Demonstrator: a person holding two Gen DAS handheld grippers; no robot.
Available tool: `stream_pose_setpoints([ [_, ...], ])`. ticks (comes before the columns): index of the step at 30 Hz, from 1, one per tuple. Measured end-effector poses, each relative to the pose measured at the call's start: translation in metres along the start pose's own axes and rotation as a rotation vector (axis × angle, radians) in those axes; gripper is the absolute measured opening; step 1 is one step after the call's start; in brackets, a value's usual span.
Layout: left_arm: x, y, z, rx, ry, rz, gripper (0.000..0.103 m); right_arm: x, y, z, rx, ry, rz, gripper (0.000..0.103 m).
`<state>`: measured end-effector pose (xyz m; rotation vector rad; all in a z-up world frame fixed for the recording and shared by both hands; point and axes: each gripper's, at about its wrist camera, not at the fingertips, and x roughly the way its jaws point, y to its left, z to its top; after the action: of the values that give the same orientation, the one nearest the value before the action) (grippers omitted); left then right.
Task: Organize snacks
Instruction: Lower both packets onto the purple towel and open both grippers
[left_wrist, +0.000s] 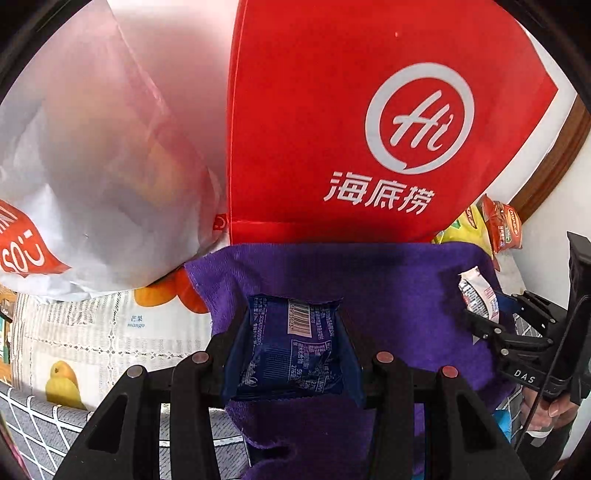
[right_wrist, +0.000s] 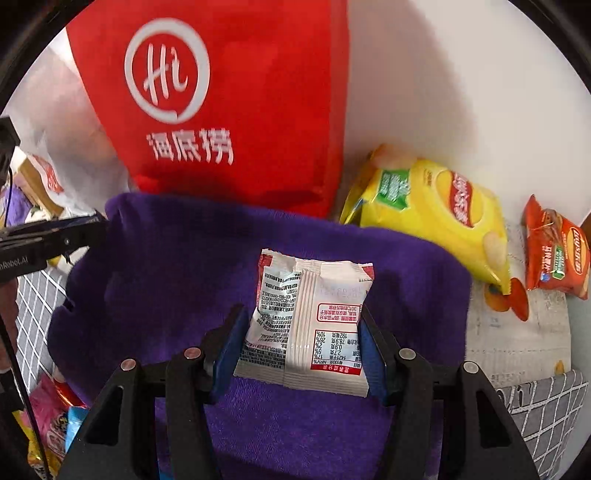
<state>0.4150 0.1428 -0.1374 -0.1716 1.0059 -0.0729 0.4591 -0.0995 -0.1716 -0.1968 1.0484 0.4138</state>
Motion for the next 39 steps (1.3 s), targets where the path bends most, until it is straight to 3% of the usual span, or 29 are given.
stream_pose_setpoints([
  [18, 0.03, -0.01, -0.005, 0.002, 0.076, -0.018, 0.044, 0.033, 0.001, 0.001, 0.014, 0.092, -0.011, 0.058],
  [21, 0.032, -0.013, -0.006, 0.004, 0.081, -0.024, 0.044, 0.035, -0.002, 0.003, 0.026, 0.093, 0.006, 0.061],
  [26, 0.035, -0.019, -0.006, 0.008, 0.091, -0.038, 0.045, 0.029, -0.003, 0.006, 0.021, 0.064, 0.0, 0.075],
  [30, 0.032, -0.019, -0.005, 0.006, 0.099, -0.07, 0.067, 0.016, -0.004, 0.014, 0.042, 0.029, 0.03, 0.084],
  [39, 0.013, -0.026, -0.003, 0.018, 0.068, -0.036, 0.07, -0.014, -0.001, 0.017, 0.057, -0.015, -0.002, 0.087],
])
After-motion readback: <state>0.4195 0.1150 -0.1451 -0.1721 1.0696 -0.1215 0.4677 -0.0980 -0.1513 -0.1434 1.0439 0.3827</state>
